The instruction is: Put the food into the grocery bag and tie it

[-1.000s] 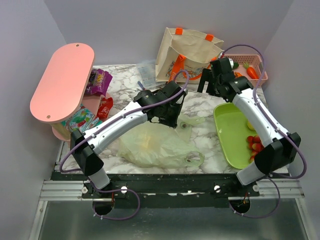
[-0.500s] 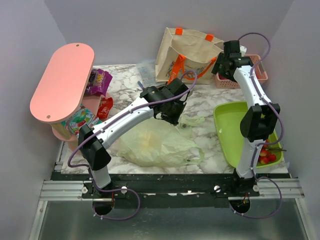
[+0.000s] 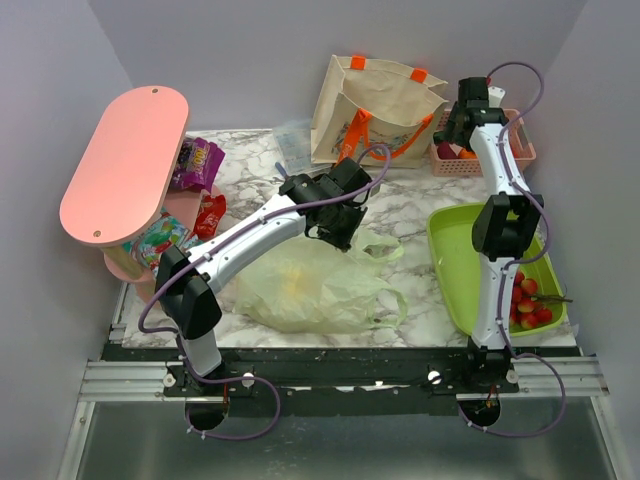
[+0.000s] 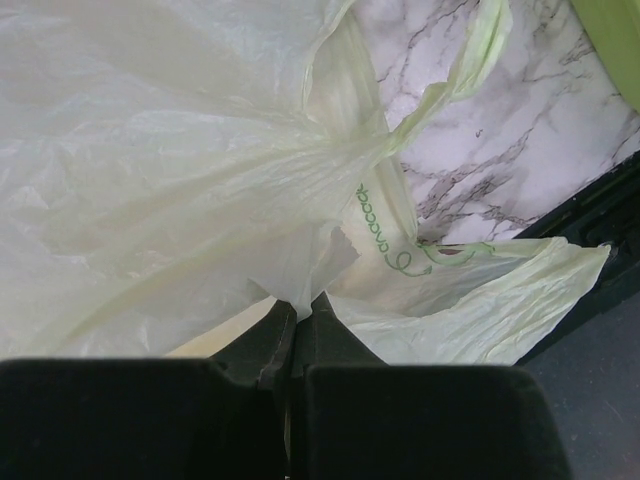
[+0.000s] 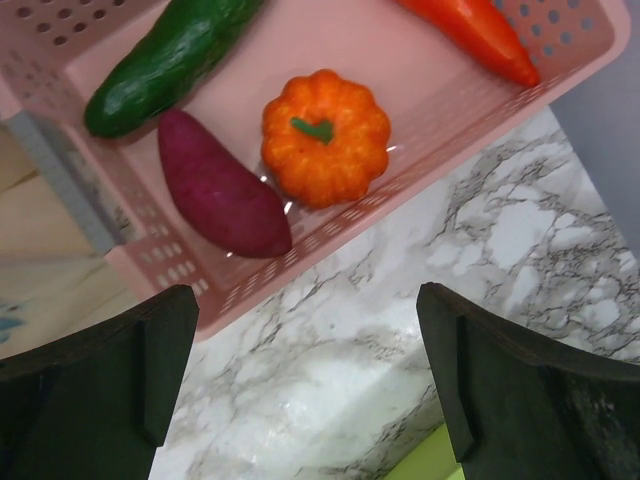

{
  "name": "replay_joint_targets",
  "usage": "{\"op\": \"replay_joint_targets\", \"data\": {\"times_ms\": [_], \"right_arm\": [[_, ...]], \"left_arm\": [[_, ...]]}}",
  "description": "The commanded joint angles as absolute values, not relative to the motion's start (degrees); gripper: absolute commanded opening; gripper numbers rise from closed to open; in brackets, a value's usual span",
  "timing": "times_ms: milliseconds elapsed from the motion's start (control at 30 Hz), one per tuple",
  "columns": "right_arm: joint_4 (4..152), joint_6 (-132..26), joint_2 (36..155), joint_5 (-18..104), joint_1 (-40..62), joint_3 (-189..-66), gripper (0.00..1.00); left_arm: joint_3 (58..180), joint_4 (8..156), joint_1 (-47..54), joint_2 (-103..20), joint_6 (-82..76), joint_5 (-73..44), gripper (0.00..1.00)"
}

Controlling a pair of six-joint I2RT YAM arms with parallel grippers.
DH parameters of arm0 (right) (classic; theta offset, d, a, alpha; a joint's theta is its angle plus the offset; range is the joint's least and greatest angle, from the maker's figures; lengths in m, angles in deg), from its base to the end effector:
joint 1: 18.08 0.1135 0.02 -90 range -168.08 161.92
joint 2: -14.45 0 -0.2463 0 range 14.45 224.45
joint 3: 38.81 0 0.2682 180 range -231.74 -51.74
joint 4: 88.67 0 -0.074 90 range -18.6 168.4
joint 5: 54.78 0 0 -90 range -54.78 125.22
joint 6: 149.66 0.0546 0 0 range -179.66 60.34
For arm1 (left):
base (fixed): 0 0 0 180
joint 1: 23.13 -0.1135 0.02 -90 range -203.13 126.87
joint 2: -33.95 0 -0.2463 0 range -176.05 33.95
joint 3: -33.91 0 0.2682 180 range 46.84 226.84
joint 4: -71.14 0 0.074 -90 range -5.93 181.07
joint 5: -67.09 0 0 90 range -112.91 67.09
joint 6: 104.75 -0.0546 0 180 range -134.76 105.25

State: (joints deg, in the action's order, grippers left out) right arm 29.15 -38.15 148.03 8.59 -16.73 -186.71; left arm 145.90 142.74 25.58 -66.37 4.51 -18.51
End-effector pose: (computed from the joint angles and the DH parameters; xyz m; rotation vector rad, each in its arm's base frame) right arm 0.5325 -0.0119 0.2672 0.6124 2.2402 -0.3599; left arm 0.2550 -0.2967 0.2989 0.7148 2.6101 -0.4925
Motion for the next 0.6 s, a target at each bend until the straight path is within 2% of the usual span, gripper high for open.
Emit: {"op": "replay_joint_targets", "data": {"times_ms": [0, 400, 567], "right_arm": [[32.6, -40.9, 152.1, 4.5, -17.7, -190.2, 1.0], [41.9, -43.5, 159.0, 2.0, -19.2, -194.7, 1.0], [42.5, -42.7, 160.5, 3.6, -20.0, -195.0, 0.92]], "left_arm": [[144.6, 140.2, 25.0, -64.2, 3.1, -15.6, 0.0], [143.5, 139.4, 24.4, -63.5, 3.3, -13.9, 0.0], [143.4, 139.3, 24.2, -63.8, 3.4, -13.5, 0.0]]}}
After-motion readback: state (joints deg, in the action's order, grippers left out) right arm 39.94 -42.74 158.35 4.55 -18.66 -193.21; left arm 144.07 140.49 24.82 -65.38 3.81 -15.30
